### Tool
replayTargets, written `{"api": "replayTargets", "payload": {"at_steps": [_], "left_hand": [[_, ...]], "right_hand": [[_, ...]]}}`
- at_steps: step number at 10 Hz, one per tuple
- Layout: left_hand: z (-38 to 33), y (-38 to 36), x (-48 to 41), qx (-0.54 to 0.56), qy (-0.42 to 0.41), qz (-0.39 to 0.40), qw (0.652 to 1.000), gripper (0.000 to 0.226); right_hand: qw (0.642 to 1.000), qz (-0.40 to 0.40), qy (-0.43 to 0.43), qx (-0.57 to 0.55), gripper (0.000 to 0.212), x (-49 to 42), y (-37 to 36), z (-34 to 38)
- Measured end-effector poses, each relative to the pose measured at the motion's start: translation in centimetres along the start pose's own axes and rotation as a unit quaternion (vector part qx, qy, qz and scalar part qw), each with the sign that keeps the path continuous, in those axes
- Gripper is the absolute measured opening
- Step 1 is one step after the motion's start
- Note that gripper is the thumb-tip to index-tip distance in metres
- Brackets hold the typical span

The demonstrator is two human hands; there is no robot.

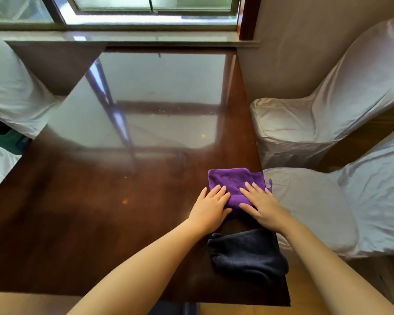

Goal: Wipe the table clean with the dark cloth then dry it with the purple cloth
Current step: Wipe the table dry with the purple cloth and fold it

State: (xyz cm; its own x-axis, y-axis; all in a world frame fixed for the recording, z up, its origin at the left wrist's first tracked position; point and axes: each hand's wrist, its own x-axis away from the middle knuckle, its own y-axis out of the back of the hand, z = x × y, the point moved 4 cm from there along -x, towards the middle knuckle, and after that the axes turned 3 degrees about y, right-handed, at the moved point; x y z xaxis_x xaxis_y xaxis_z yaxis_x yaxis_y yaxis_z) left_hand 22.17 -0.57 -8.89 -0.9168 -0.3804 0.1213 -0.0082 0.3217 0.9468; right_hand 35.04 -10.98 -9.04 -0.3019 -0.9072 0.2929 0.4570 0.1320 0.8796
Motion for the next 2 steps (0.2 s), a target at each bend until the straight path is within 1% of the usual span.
{"api": "replayTargets", "payload": {"at_steps": [1, 2], "left_hand": [[0.3, 0.8, 0.1, -0.013, 0.0, 0.09, 0.996, 0.056], [0.8, 3.4, 0.0, -0.011, 0.015, 0.186, 0.982, 0.058]], "right_hand": [[0.996, 0.066, -0.026, 0.054, 0.064, 0.0, 0.0, 0.4], [0.995, 0.082, -0.046, 0.038, 0.066, 0.5, 2.6, 2.6]]}}
